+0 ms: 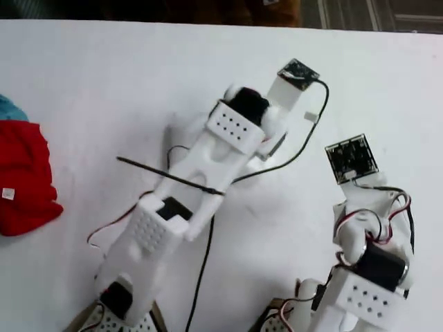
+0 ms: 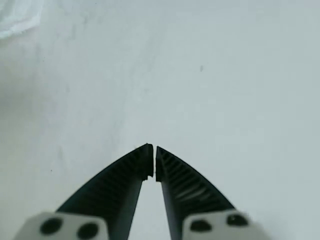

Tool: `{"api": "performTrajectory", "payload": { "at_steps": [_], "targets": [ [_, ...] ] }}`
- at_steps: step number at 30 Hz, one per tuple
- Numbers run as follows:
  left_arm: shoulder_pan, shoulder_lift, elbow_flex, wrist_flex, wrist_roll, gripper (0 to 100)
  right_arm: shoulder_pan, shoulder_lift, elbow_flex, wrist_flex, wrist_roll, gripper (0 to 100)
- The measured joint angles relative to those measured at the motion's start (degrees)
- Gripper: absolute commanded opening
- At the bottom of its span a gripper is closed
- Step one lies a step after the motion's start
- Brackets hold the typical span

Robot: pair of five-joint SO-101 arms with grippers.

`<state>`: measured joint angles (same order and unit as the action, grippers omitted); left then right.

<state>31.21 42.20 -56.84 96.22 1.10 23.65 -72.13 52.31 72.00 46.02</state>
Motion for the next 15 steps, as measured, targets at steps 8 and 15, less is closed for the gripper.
{"api": "performTrajectory", "payload": {
  "at_steps": [8,15],
  "targets": [
    [0.09,0.00,3.87,-2.11,-0.18,18,0.00,-6.15,2.37,0.00,0.00,1.9],
    [-0.09,0.00,1.67,0.88,2.29,22,0.09,-7.12,4.66,0.00,0.00,1.9]
  ]
}}
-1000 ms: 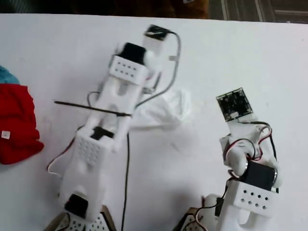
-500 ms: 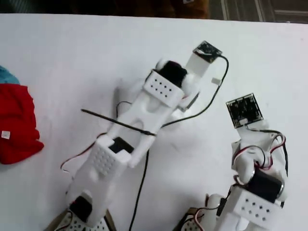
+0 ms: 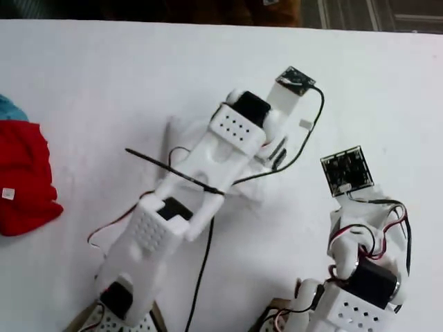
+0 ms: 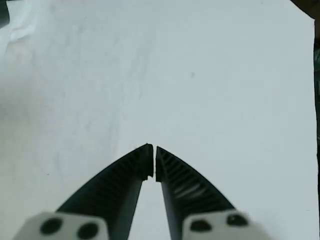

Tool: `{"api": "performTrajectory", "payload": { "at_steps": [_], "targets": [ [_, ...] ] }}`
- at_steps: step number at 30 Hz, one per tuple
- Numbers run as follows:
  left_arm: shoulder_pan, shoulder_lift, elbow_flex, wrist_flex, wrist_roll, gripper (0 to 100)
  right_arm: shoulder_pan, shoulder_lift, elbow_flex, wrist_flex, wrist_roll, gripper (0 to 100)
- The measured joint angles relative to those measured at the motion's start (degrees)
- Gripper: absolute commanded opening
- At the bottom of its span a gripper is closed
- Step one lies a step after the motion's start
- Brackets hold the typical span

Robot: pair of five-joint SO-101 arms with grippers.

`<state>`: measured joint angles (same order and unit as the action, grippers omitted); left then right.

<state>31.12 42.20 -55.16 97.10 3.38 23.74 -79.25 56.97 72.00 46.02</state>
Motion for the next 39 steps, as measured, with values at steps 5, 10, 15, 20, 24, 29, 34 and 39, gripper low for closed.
{"api": "performTrajectory", "payload": {
  "at_steps": [5,10,15,20,24,29,34,39],
  "targets": [
    [-5.71,-0.44,-6.95,4.13,0.35,22,1.41,0.09,0.70,0.00,0.00,1.9],
    [-21.19,-1.14,-7.91,4.40,3.69,22,1.49,0.09,2.64,-1.23,0.00,1.9],
    [-37.01,-1.14,-0.26,4.40,4.40,22,-1.67,0.09,4.57,-3.69,-0.09,2.3],
    [-41.67,-1.14,18.46,3.52,4.40,22,-14.51,2.73,4.75,-4.04,-5.10,2.4],
    [-41.58,-1.14,31.03,-0.70,4.31,22,-25.05,13.63,1.76,-4.04,-13.45,2.4],
    [-41.76,-2.73,37.45,-6.07,4.31,22,-32.18,32.79,-10.46,-1.93,-19.16,2.4],
    [-42.02,-4.22,41.32,-10.02,4.31,22,-34.73,50.90,-22.33,-0.26,-19.87,2.1],
    [-42.02,-4.48,41.76,-10.73,4.31,22,-38.15,63.82,-31.82,2.99,-20.04,2.5]
  ]
}}
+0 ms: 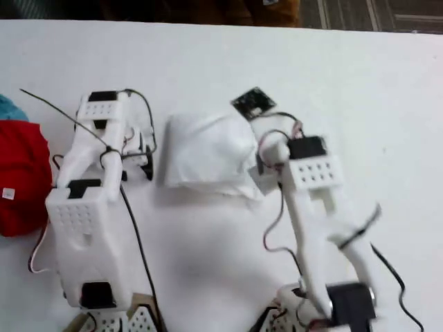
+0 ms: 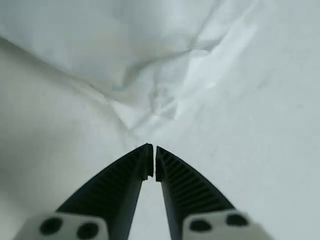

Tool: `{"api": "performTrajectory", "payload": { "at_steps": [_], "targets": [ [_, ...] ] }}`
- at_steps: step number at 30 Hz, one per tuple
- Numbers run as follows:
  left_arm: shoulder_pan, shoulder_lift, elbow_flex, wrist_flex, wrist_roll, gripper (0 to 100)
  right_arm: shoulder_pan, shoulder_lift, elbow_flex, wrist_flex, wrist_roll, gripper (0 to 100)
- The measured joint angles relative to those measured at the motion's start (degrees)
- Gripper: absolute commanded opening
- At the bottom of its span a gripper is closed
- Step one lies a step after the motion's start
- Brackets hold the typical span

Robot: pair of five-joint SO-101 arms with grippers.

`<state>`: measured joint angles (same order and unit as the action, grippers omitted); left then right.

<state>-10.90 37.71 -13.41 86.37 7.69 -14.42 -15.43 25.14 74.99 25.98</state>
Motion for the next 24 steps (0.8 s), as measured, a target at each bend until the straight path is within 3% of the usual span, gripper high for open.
{"api": "performTrajectory", "payload": {
  "at_steps": [5,11,24],
  "targets": [
    [0.09,0.00,0.09,0.00,0.00,22,-1.32,6.51,-6.59,1.23,-2.81,3.2],
    [0.09,0.00,0.09,0.00,0.00,22,-1.41,12.22,-13.89,1.32,-5.19,16.8],
    [0.09,0.00,0.18,-0.26,0.00,22,-1.58,24.09,-24.26,2.37,-16.26,17.3]
  ]
}}
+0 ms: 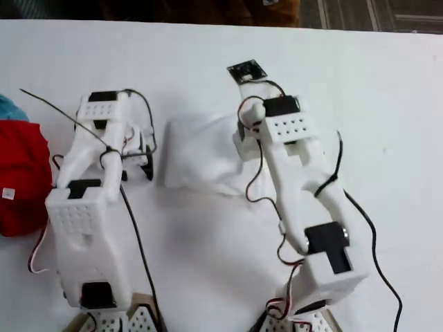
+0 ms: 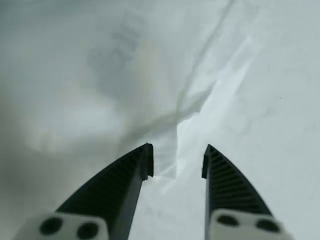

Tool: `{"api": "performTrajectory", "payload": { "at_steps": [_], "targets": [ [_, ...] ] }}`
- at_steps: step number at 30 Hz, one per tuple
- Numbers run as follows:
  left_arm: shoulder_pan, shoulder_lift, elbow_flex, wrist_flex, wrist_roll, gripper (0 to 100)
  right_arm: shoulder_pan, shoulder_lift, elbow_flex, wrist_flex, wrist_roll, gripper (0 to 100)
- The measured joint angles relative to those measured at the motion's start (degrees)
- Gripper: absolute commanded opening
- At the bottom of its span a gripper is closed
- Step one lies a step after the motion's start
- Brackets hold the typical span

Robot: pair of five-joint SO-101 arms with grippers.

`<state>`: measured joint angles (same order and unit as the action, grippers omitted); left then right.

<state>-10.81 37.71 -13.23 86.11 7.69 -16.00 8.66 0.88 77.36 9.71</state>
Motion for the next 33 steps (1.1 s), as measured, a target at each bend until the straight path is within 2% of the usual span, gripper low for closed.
{"api": "performTrajectory", "payload": {
  "at_steps": [11,17,26,33],
  "targets": [
    [0.00,0.00,0.00,0.00,0.00,22,-3.96,3.43,-1.23,0.00,-2.29,16.7],
    [0.00,0.00,0.00,0.00,0.00,22,-3.87,3.43,-1.23,0.00,-2.46,1.4],
    [0.00,0.00,0.00,0.00,0.00,22,-3.60,3.43,-1.23,1.49,-2.46,1.9],
    [0.00,0.00,0.00,0.00,0.00,22,1.23,3.43,-1.23,6.24,-2.46,1.8]
  ]
}}
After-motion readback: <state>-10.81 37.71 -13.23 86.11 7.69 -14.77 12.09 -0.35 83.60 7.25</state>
